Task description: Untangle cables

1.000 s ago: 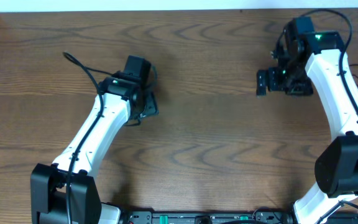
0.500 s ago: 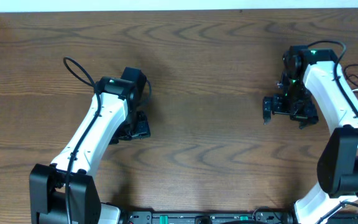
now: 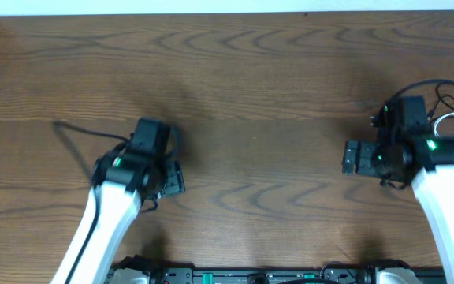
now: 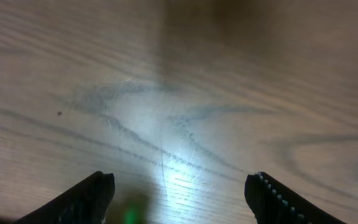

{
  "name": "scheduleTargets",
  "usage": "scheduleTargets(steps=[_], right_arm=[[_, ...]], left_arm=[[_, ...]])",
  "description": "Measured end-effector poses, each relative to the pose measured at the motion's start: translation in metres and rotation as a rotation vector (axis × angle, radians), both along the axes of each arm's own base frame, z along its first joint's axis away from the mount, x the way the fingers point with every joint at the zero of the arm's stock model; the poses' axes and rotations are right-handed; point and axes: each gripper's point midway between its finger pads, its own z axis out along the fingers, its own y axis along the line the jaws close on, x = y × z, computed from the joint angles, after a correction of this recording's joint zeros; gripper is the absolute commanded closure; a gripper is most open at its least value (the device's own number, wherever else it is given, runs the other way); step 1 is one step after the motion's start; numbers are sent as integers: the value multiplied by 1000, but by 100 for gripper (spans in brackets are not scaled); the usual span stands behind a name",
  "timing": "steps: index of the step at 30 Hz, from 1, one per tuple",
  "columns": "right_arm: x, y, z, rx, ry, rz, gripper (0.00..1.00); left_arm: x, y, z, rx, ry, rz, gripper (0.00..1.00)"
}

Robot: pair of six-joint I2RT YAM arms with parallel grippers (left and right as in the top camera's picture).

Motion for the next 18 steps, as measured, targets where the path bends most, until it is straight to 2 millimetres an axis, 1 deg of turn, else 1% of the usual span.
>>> scheduleTargets(steps=[1,2,3,6,10,13,18], right_arm=[[-2,0,8,3,-60,0,1],[-4,0,12,5,-92,0,1],[-7,0,19,7,-142,0,1],[-17,-1,36,14,-257,-2,1],[-32,-1,46,19,-345,-2,1],[-38,-2,47,20,-372,-2,1],[-46,-2,41,18,-343,-2,1]], left_arm=[[-2,1,8,-16,-65,0,28],[-3,1,14,-25,-105,0,19],[-4,1,23,-40,-165,0,2],[-9,2,51,-77,-329,-3,2],[-19,5,82,-117,-496,-3,2],[-27,7,95,-134,-567,-4,2],[-34,8,100,-141,-603,-5,2]])
